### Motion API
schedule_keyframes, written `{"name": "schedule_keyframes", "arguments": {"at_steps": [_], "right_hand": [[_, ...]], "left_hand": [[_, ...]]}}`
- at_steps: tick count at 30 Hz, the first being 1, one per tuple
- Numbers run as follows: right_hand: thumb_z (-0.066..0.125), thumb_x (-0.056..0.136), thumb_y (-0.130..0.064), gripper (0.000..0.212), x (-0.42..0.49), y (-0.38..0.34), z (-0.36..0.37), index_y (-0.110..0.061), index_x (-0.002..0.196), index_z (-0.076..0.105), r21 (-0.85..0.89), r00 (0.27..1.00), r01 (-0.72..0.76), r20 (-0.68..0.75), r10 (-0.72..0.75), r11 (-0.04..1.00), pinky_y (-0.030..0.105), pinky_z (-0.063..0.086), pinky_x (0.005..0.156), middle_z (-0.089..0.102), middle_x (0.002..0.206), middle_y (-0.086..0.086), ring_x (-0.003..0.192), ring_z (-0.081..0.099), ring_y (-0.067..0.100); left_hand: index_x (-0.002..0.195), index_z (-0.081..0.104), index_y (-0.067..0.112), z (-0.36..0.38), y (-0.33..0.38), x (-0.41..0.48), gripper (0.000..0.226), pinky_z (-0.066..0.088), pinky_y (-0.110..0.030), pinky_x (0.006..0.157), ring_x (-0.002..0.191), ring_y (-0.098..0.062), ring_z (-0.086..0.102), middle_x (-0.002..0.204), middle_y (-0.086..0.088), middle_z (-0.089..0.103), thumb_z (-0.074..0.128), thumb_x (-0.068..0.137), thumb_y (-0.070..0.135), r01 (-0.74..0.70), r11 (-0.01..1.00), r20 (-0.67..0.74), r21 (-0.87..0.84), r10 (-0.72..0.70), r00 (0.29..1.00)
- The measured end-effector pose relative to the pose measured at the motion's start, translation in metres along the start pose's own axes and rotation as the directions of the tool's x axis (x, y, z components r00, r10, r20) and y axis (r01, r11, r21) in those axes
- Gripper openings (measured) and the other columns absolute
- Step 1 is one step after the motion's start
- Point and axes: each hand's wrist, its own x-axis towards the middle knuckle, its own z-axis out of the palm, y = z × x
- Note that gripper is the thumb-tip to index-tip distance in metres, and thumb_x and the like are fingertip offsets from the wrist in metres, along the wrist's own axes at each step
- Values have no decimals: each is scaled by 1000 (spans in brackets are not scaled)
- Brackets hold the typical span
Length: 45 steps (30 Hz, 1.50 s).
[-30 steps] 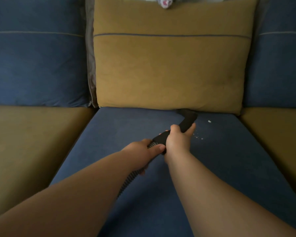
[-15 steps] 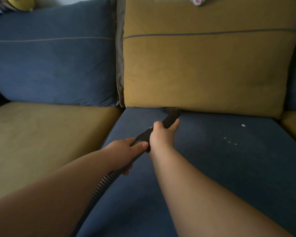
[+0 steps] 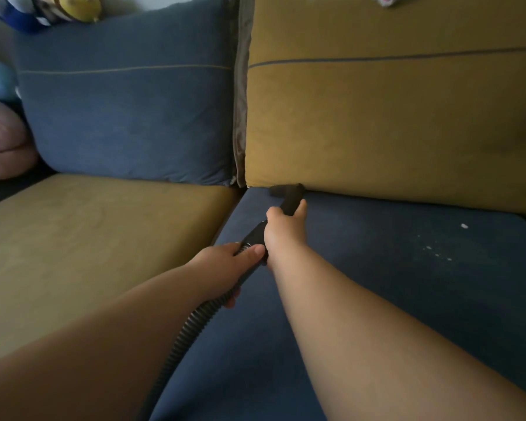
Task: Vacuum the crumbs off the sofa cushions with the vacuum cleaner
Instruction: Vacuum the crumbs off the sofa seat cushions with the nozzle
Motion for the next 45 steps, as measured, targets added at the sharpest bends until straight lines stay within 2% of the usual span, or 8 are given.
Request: {"name": "schedule_keyframes", "arguments": {"at_steps": [4, 9, 12, 18, 23, 31, 40, 45], "right_hand": [[47, 93, -28, 72, -5, -8, -10, -48, 149, 7, -25, 999, -13, -32, 12, 1000, 30, 41, 52, 51, 133, 8, 66, 46, 16], [46, 93, -25, 72, -20, -19, -43, -50, 148, 7, 36, 994, -63, -86, 66, 997, 54, 54, 82, 49, 127, 8, 90, 57, 31], [48, 91, -26, 73, -35, -20, -68, -52, 147, 9, 57, 990, -71, -119, 77, 996, 53, 55, 78, 47, 114, 4, 93, 58, 32], [50, 91, -25, 73, -74, -21, -110, -50, 147, 12, 98, 980, -102, -162, 117, 990, 37, 48, 46, 45, 114, 4, 77, 52, 29], [52, 89, -25, 72, -116, -25, -135, -50, 146, 17, 118, 965, -149, -200, 170, 982, 47, 52, 53, 47, 132, 7, 99, 54, 35], [50, 90, -24, 70, -175, 3, -209, -48, 147, 17, 175, 954, -110, -259, 154, 978, 38, 47, 49, 47, 134, 8, 91, 52, 33], [50, 92, -25, 72, -194, 23, -309, -52, 146, 12, 160, 935, -30, -345, 85, 987, 53, 55, 67, 46, 137, 9, 97, 57, 37], [50, 93, -24, 73, -172, 20, -340, -50, 148, 9, 151, 945, -36, -315, 83, 988, 35, 46, 48, 44, 139, 10, 93, 54, 34]], "left_hand": [[112, 52, 28, 3, 9, -6, 49, 51, -19, 45, 48, -13, 66, 65, -4, 67, 43, 87, 69, -15, 1000, 8, -1, 15, 1000], [108, 49, 30, 17, 31, -19, 46, 51, -19, 45, 47, -10, 65, 69, -5, 67, 41, 87, 71, -48, 998, 58, 26, 47, 997], [109, 52, 30, 31, 42, -35, 48, 50, -18, 44, 46, -10, 65, 68, -4, 67, 40, 88, 71, -75, 996, 90, 50, 70, 993], [110, 54, 26, 50, 62, -88, 52, 52, -21, 50, 47, -11, 65, 71, -4, 68, 38, 90, 71, -121, 988, 117, 96, 110, 987], [109, 53, 25, 60, 69, -133, 51, 53, -20, 49, 47, -13, 65, 74, -7, 67, 39, 90, 70, -120, 989, 127, 85, 109, 986], [109, 55, 25, 110, 81, -200, 50, 51, -19, 44, 45, -9, 63, 74, -5, 66, 42, 90, 69, -187, 973, 191, 136, 160, 968], [93, 54, 31, 199, 109, -224, 38, 51, -17, 45, 45, -11, 64, 66, -2, 65, 44, 90, 67, -305, 952, 232, 37, 288, 929], [87, 53, 34, 222, 132, -209, 35, 56, -20, 50, 47, -12, 64, 66, -2, 64, 46, 90, 67, -307, 951, 225, 37, 291, 930]]}}
